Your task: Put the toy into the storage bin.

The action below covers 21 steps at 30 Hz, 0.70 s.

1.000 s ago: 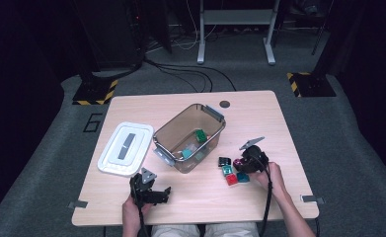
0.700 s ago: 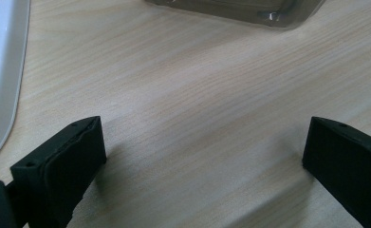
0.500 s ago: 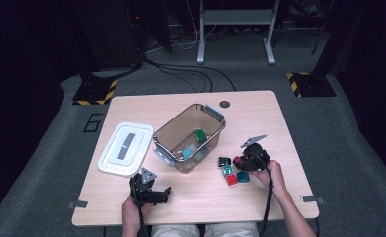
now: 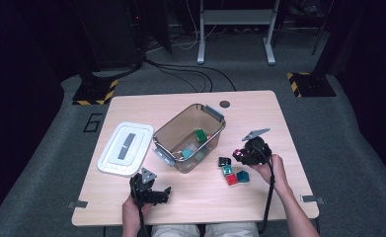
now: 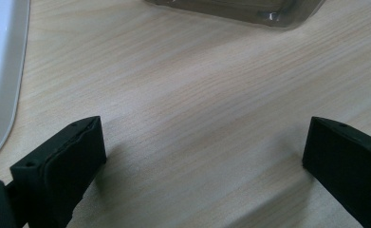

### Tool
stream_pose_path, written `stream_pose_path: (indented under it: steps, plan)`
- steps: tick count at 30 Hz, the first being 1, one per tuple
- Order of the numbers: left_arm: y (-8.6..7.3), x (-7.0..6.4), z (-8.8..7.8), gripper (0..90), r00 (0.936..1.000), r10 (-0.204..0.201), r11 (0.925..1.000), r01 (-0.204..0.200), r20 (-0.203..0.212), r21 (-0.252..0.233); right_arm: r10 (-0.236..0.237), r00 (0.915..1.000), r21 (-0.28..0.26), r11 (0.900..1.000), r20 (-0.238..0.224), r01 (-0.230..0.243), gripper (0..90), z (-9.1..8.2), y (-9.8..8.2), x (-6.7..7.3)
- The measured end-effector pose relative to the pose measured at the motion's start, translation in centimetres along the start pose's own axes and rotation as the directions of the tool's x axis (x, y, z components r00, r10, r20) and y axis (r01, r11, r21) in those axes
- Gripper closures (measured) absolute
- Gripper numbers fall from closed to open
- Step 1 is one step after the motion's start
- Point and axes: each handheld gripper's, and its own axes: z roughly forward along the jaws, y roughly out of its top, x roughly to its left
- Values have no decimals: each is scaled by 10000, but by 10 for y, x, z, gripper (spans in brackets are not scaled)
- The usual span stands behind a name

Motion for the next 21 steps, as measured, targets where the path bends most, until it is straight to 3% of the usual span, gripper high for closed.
stream_pose_path:
  steps: [21]
  plan:
    - [0,0,0,1,10000,-3,10000,3,41,41,-416,9989,-581,9974,206,427,584,-25,33,1]
